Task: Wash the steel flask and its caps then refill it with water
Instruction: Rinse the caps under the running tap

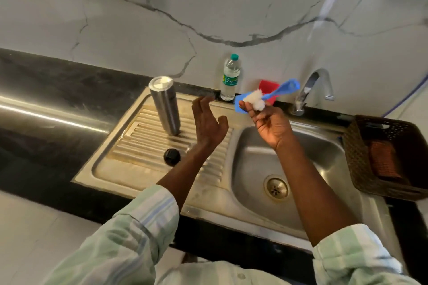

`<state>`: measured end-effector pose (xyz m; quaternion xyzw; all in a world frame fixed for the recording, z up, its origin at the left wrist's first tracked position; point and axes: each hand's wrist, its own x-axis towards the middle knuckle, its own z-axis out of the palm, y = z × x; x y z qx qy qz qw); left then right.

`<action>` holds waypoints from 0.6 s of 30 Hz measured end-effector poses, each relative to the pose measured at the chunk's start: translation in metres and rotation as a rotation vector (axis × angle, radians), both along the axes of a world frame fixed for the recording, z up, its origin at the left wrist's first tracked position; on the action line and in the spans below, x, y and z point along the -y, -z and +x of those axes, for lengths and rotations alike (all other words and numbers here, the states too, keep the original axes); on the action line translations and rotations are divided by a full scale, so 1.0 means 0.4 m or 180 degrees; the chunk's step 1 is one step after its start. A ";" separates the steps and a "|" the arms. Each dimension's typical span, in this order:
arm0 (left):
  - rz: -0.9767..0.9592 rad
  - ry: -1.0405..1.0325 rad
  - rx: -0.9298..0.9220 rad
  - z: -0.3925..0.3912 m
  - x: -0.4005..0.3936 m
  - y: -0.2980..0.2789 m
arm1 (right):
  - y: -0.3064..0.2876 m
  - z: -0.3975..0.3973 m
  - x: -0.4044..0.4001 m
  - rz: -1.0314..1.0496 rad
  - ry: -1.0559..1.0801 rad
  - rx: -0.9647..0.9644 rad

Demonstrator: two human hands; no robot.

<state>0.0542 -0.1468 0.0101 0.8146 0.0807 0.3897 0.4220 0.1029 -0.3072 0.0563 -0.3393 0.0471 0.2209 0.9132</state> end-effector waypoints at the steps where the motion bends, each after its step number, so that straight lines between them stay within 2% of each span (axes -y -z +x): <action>1: 0.0037 0.0102 -0.0098 0.015 0.025 -0.002 | -0.014 0.015 0.018 -0.0131 -0.0047 0.0188; 4: 0.0198 0.0320 -0.0311 0.070 0.085 -0.019 | -0.061 0.062 0.054 -0.0798 0.0155 0.0718; 8: 0.0372 0.0446 -0.0526 0.167 0.132 -0.058 | -0.119 0.142 0.092 -0.2084 0.0662 0.1103; 10: 0.0360 0.0423 -0.0612 0.213 0.144 -0.083 | -0.152 0.189 0.107 -0.2451 0.0885 0.1245; 14: 0.0310 0.0455 -0.0651 0.284 0.150 -0.116 | -0.216 0.283 0.130 -0.2457 0.1212 0.1450; 18: 0.0332 0.0417 -0.0739 0.342 0.141 -0.119 | -0.222 0.369 0.137 -0.2446 0.1234 0.1479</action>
